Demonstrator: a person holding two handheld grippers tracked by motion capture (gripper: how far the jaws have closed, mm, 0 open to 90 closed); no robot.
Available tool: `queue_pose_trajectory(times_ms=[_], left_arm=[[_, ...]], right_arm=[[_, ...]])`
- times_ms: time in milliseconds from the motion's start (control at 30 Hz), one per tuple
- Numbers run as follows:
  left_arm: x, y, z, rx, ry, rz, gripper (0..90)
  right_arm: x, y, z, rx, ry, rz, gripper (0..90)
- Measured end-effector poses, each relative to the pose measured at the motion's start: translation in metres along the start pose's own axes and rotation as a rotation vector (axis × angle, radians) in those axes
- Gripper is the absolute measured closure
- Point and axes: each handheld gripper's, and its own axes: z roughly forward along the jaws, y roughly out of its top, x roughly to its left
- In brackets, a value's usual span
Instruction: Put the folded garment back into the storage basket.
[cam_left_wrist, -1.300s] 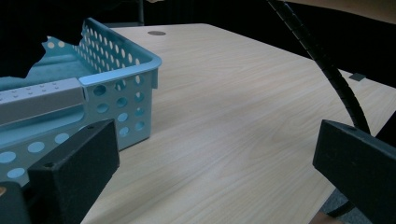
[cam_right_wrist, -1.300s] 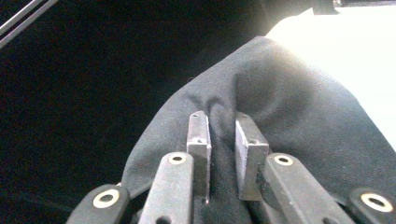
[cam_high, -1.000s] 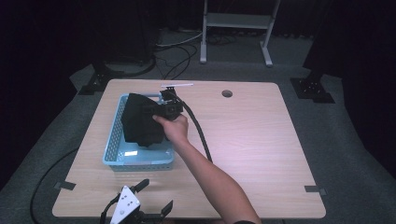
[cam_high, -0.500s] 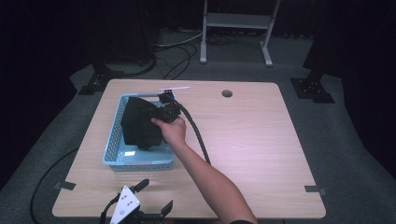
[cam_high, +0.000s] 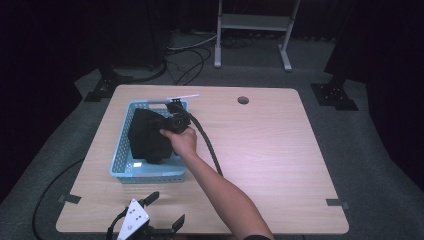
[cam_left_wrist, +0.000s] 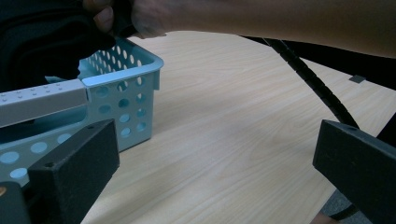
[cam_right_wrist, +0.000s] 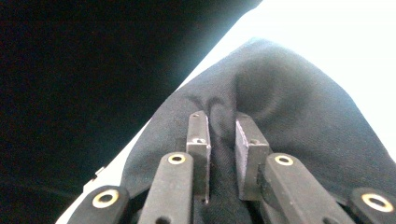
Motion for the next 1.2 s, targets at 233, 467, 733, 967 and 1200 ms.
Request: queue_pose_trajectory(times_ms=[233,467,733,967,1200], left_arm=[[0.0,0.0,0.0,-0.003,0.001,-0.003,0.0],[0.001,0.0,-0.001,-0.006,0.001,-0.005,0.0],[-0.001,0.0,0.0,-0.001,-0.003,0.001,0.0],[-0.002,0.0,0.001,-0.002,-0.004,0.003,0.0],[-0.003,0.0,0.001,0.001,-0.003,0.008,0.0]], right_arm=[[-0.002,0.0,0.004,0.003,-0.004,-0.001,78.6],[-0.002,0.003,0.003,0.0,-0.012,-0.019,72.0],[0.004,0.009,-0.007,0.015,-0.014,-0.057,66.5],[0.008,0.005,-0.01,0.046,0.0,-0.077,61.9],[0.011,0.001,-0.017,0.065,0.012,-0.089,55.6]])
